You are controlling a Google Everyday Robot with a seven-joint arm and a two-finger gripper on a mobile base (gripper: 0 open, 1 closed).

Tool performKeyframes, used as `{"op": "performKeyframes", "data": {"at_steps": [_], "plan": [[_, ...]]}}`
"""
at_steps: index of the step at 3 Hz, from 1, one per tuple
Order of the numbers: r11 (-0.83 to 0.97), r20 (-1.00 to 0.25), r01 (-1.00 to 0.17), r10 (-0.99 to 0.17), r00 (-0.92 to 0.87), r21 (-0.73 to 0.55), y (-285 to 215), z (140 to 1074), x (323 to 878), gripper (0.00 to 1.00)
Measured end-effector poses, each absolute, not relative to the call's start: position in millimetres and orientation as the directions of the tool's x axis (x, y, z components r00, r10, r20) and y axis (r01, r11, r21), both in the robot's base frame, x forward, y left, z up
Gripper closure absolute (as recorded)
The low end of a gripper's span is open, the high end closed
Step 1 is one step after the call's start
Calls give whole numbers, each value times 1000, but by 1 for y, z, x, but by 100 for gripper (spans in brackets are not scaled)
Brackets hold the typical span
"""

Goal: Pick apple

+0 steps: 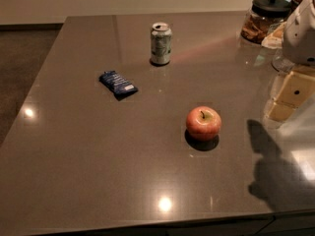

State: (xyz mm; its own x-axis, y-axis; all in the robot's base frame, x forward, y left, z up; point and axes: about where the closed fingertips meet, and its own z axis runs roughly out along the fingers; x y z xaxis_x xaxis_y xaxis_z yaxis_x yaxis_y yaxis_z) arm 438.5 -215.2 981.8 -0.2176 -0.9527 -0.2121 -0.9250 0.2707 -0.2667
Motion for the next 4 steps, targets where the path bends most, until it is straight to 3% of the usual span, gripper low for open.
{"op": "performKeyframes", "data": {"at_steps": [2,4], "plan": [[267,-244,-928,-948,-205,-260,-208,978,439,0],[211,-366,-967,-919,-146,-143,-161,942,434,0]]}}
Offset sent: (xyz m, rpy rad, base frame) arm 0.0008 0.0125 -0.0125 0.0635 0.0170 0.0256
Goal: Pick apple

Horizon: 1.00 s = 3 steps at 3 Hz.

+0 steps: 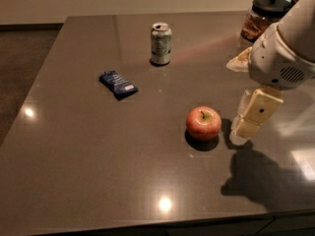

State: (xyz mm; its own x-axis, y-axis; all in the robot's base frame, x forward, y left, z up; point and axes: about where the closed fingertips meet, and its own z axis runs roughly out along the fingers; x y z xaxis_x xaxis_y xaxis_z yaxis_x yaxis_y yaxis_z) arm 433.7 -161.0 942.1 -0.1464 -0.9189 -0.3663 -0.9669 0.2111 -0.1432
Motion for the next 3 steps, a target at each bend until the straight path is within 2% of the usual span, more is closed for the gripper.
{"op": "performKeyframes", "data": {"at_steps": [3], "plan": [[171,-346,-983,-928,-137,-71,-134,862,446,0]]}}
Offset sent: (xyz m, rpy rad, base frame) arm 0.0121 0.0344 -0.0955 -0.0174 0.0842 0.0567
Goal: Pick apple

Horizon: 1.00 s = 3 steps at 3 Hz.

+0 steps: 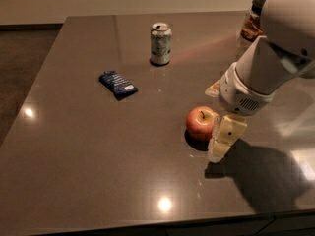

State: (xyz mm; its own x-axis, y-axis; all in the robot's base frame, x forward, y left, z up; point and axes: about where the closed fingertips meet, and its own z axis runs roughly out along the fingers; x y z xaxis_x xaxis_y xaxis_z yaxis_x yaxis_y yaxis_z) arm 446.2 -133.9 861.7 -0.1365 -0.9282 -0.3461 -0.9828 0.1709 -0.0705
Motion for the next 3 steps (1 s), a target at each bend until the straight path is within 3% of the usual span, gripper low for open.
{"op": "performKeyframes", "data": {"at_steps": [2,3], "plan": [[153,-371,-987,-920,-126,-42,-122,861,444,41],[157,-413,-987,-901,-133,-24,-117,872,445,72]]}}
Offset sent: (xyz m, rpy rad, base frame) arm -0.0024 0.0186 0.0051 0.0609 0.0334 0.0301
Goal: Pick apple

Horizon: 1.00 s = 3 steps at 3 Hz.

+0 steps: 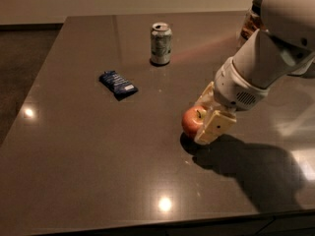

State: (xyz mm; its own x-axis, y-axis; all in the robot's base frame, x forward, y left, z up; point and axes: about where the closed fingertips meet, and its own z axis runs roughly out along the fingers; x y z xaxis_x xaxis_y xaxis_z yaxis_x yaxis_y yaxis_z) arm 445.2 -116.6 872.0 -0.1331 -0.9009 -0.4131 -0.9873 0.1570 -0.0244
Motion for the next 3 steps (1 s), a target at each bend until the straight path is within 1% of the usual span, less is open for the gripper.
{"op": "performKeyframes", "data": {"at_steps": [1,2,3], "plan": [[175,-450,-984,-881,-145,-26,-117,897,451,95],[192,-518,-979,-845,-133,-63,-122,956,460,100],[192,-520,-979,-844,-131,-66,-121,958,460,100]]}}
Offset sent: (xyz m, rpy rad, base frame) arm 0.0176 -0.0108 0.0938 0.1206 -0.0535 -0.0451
